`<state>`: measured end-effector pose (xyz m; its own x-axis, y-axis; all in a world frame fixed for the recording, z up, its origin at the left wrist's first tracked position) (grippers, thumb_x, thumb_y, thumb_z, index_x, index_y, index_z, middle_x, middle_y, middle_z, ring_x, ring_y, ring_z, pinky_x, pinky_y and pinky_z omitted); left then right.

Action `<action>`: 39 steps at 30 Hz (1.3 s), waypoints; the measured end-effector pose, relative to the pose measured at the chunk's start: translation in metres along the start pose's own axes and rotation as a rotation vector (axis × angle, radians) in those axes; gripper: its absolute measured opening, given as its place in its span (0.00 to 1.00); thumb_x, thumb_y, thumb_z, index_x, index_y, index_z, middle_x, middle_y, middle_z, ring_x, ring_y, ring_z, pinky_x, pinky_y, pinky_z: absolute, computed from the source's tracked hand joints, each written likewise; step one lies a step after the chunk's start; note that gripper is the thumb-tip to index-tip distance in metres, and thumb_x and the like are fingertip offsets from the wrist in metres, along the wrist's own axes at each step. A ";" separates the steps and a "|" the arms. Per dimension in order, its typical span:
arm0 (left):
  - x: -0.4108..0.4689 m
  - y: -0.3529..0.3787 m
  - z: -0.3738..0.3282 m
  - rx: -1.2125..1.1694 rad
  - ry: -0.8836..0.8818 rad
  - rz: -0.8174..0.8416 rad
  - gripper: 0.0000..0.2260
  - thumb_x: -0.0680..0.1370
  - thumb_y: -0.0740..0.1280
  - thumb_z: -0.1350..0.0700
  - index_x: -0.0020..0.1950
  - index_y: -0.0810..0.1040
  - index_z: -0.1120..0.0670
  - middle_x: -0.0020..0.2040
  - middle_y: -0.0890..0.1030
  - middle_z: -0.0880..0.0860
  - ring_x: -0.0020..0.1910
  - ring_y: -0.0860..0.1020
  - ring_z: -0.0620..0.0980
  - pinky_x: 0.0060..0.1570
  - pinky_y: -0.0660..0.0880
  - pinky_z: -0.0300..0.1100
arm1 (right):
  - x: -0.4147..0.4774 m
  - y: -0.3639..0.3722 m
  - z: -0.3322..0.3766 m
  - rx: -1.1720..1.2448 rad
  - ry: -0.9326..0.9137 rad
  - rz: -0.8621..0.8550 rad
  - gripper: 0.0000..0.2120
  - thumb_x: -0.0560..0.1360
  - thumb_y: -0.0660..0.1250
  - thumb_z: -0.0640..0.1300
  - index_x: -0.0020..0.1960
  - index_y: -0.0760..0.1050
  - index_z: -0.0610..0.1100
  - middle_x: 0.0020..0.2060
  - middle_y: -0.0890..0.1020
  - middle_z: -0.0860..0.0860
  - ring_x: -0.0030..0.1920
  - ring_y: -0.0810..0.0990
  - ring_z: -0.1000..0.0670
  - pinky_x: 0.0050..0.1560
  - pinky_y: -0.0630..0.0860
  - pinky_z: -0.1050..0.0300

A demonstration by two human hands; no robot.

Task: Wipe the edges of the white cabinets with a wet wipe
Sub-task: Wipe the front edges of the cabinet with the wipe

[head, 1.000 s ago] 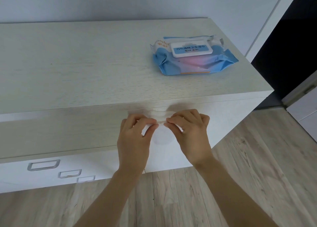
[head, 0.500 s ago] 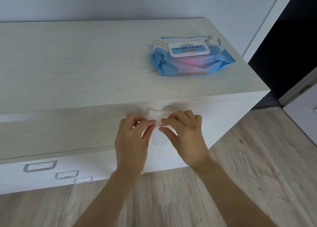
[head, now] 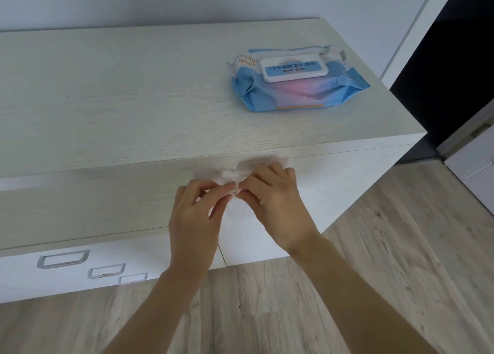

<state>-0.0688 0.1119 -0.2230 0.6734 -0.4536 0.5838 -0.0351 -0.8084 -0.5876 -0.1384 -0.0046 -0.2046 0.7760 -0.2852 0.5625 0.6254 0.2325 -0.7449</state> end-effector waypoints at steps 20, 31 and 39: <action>0.006 0.004 0.004 0.360 0.463 -0.059 0.05 0.74 0.71 0.57 0.49 0.83 0.54 0.45 0.84 0.46 0.38 0.68 0.49 0.39 0.65 0.43 | -0.022 -0.004 -0.023 -0.360 -0.072 -0.125 0.09 0.74 0.64 0.43 0.47 0.81 0.41 0.40 0.83 0.49 0.45 0.75 0.45 0.45 0.64 0.54; -0.004 -0.004 0.010 0.262 0.423 -0.014 0.09 0.72 0.71 0.62 0.53 0.82 0.58 0.50 0.84 0.52 0.48 0.79 0.53 0.46 0.74 0.45 | -0.031 0.011 0.007 -0.307 -0.060 -0.075 0.14 0.75 0.66 0.43 0.59 0.78 0.43 0.57 0.80 0.51 0.57 0.78 0.51 0.56 0.64 0.53; -0.010 -0.002 0.004 0.261 0.442 0.048 0.11 0.74 0.69 0.60 0.56 0.80 0.60 0.56 0.81 0.54 0.58 0.78 0.54 0.53 0.77 0.48 | -0.036 0.000 -0.003 -0.346 -0.004 -0.080 0.13 0.76 0.64 0.43 0.58 0.78 0.42 0.58 0.80 0.49 0.60 0.76 0.53 0.59 0.62 0.50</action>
<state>-0.0722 0.1195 -0.2298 0.2967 -0.6490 0.7005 0.1655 -0.6875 -0.7071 -0.1667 0.0031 -0.2255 0.7264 -0.2861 0.6249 0.6202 -0.1190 -0.7754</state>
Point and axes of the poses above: each hand's wrist, its own x-axis towards the middle knuckle, its own y-axis out of the palm, z = x × y, the point moved 2 cm from there along x, towards the middle knuckle
